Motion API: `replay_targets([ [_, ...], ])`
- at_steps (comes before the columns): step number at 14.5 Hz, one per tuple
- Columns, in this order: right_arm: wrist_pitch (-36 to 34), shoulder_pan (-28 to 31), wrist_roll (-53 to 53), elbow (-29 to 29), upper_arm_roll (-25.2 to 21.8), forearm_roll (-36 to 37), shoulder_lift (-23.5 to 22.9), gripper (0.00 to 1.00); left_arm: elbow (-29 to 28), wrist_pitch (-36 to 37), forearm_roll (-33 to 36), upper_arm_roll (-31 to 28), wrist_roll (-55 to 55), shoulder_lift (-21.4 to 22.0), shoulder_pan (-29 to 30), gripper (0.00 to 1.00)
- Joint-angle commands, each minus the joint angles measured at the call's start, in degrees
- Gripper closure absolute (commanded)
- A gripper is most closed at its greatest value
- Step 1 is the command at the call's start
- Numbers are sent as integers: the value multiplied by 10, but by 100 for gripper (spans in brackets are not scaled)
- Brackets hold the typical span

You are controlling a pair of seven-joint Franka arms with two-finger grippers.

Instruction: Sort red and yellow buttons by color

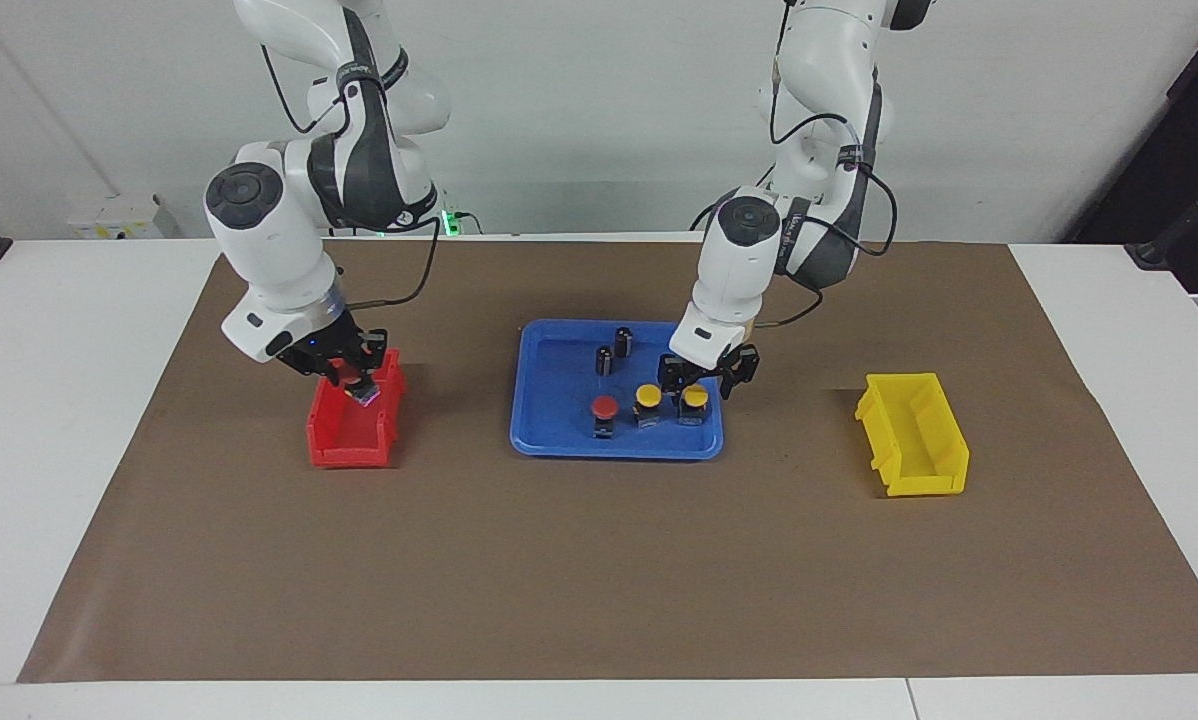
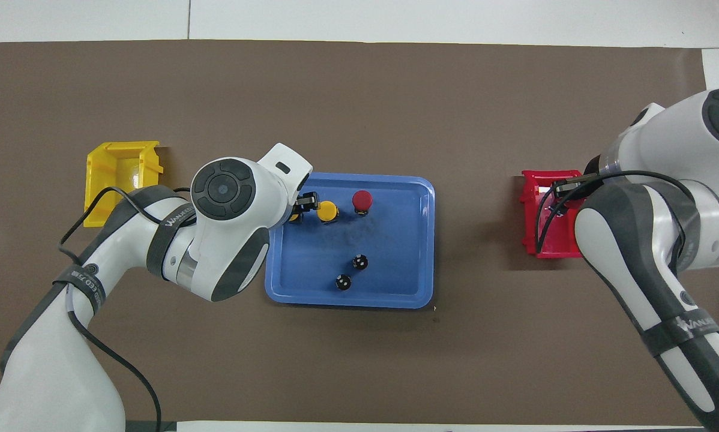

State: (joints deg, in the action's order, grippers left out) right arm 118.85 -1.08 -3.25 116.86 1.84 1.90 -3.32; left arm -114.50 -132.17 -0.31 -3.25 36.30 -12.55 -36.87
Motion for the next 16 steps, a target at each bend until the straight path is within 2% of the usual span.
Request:
replay_targets([
  [1,72,10,-17,90,7,-6,48,70,-14,-6,3,-9,22,9,-11,58],
  [2,99,12,-18,112,7,-6,51,70,-15,-3,3,-9,21,10,-11,81],
  [3,120,16,-20,131,7,-6,52,70,-14,-1,3,-9,22,10,-11,94],
  [4,136,18,-25,144,6,-6,52,70,-12,1,2,-9,23,10,-11,98],
  [6,159,21,-31,162,7,-6,53,70,4,23,0,-9,21,13,-6,98],
  [7,159,21,-31,165,7,-6,53,70,35,63,-2,-11,20,19,-1,98],
  [8,160,22,-33,166,6,-6,53,70,78,131,-14,-16,16,30,0,99],
  [10,167,34,-51,173,6,-6,51,70,191,275,-22,-17,-1,33,44,99],
  [11,176,34,-54,180,6,-6,52,69,216,322,-22,-18,-34,43,60,99],
  [14,181,34,-53,187,7,-6,53,53,216,371,-22,-18,-161,90,154,99],
  [16,171,29,-51,172,7,-6,49,45,216,373,-21,-18,-267,92,224,99],
])
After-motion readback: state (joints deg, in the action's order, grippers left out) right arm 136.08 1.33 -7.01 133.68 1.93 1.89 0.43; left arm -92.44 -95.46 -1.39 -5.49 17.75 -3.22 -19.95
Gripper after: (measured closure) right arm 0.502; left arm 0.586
